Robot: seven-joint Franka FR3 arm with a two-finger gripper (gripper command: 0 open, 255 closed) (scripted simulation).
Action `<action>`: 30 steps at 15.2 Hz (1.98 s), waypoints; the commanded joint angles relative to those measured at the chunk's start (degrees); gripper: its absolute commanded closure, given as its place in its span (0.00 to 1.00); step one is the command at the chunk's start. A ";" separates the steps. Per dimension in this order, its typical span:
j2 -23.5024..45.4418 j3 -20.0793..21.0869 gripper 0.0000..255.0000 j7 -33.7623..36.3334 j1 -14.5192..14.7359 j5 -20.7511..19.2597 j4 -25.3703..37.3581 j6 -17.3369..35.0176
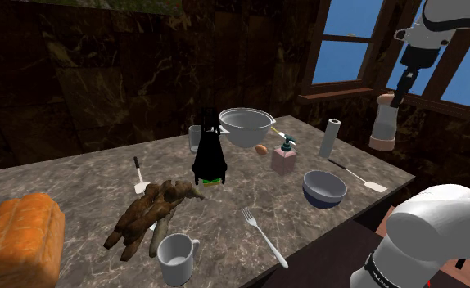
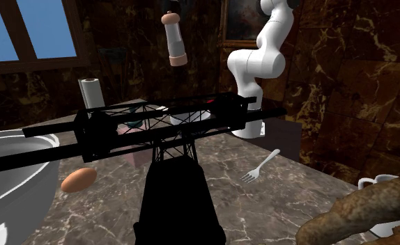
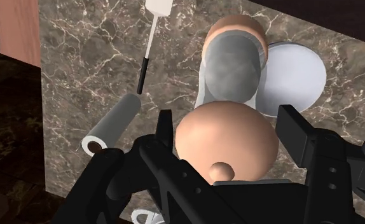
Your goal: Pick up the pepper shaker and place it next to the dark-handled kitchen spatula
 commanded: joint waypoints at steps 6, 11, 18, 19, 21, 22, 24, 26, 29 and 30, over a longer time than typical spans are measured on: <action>-1.82 -4.75 1.00 -4.56 -1.35 -3.41 -1.49 1.28; -3.42 -5.64 1.00 -3.93 -1.89 -4.41 -6.11 4.30; -5.23 -7.13 1.00 -3.11 -2.70 -6.02 -12.22 8.59; -5.45 -7.37 1.00 -3.00 -2.82 -6.27 -13.06 9.21; -5.84 -7.87 1.00 -2.78 -3.06 -6.79 -14.72 10.46; -6.03 -8.12 1.00 -2.67 -3.18 -7.05 -15.53 11.10; -6.35 -8.66 1.00 -2.45 -3.43 -7.61 -17.14 12.37; -6.62 -9.22 1.00 -2.23 -3.69 -8.19 -18.71 13.67; -6.92 -10.12 1.00 -1.91 -4.09 -9.10 -21.01 15.65; -7.00 -10.43 1.00 -1.80 -4.22 -9.42 -21.76 16.32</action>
